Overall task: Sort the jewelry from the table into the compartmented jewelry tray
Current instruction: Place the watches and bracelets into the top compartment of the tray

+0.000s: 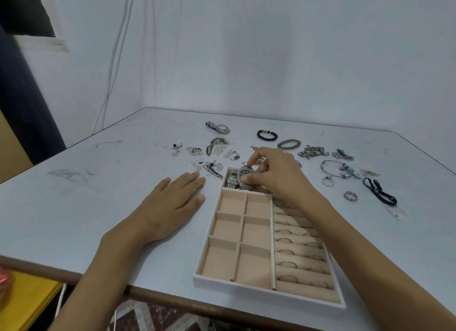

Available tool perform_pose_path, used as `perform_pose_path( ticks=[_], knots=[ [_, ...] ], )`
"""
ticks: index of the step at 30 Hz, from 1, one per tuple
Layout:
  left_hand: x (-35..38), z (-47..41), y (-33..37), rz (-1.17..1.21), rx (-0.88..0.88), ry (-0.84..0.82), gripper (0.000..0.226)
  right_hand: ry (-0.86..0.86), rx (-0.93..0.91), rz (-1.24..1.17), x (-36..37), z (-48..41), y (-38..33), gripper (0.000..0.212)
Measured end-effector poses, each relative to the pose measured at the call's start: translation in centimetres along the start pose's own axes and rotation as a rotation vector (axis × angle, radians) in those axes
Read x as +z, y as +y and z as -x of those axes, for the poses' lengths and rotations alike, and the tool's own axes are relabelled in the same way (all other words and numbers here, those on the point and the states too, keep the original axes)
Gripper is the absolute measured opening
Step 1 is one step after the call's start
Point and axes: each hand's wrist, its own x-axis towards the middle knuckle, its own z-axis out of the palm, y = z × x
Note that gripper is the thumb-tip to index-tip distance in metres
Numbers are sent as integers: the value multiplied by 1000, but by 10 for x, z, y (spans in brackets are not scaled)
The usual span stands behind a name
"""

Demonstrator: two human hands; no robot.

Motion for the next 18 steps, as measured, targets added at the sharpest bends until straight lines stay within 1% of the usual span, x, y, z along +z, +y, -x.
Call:
perform_pose_path(
  ticks=[2, 5, 8, 10, 13, 15, 17, 18],
  knots=[
    [0, 0, 0, -1, 2, 5, 74, -10, -12, 63, 0, 1, -3, 35],
    [0, 0, 0, -3, 5, 5, 74, -29, -33, 170, 2, 3, -7, 47],
    [-1, 0, 0, 5, 5, 3, 74, -24, -34, 209, 5, 4, -8, 47],
    [-1, 0, 0, 7, 4, 1, 74, -16, -9, 143, 4, 3, -7, 48],
    [-1, 0, -1, 8, 8, -2, 73, -51, 80, -100, -3, 2, -8, 56],
    [-1, 0, -1, 4, 8, -6, 63, -102, 136, -240, -8, 2, -9, 58],
    [-1, 0, -1, 3, 8, -1, 52, -129, 156, -323, -12, 4, -12, 51],
    [0, 0, -1, 3, 10, 3, 51, -132, 157, -355, -13, 4, -13, 42]
  ],
)
